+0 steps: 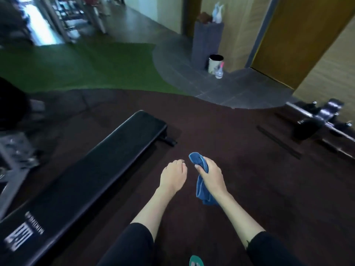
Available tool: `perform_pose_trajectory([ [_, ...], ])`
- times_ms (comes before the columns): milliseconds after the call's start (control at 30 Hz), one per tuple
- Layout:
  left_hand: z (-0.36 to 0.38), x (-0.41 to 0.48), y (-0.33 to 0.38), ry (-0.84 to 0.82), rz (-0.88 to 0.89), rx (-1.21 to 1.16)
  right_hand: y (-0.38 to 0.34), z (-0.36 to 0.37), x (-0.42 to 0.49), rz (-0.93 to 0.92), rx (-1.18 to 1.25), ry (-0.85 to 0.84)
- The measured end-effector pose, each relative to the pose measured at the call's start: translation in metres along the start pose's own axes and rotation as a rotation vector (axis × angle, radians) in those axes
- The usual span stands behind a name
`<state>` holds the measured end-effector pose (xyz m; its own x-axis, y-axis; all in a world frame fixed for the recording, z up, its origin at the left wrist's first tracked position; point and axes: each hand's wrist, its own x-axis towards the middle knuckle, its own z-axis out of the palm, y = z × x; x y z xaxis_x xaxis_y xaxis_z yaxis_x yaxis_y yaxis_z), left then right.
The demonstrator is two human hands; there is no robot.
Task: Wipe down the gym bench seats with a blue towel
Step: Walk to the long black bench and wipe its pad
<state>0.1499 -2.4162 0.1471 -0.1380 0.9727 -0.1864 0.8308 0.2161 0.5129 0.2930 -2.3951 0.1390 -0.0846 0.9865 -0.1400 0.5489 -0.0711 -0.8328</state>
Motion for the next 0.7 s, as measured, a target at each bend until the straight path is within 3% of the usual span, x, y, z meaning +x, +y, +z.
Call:
perform_pose_trajectory([
  [367, -0.028, -0.072, -0.077, 0.158, -0.411, -0.021, -0.038, 0.078, -0.011, -0.229, -0.073, -0.415],
  [700, -0.053, -0.155, -0.154, 0.359, -0.675, -0.092, -0.088, 0.173, -0.063, -0.418, -0.114, -0.664],
])
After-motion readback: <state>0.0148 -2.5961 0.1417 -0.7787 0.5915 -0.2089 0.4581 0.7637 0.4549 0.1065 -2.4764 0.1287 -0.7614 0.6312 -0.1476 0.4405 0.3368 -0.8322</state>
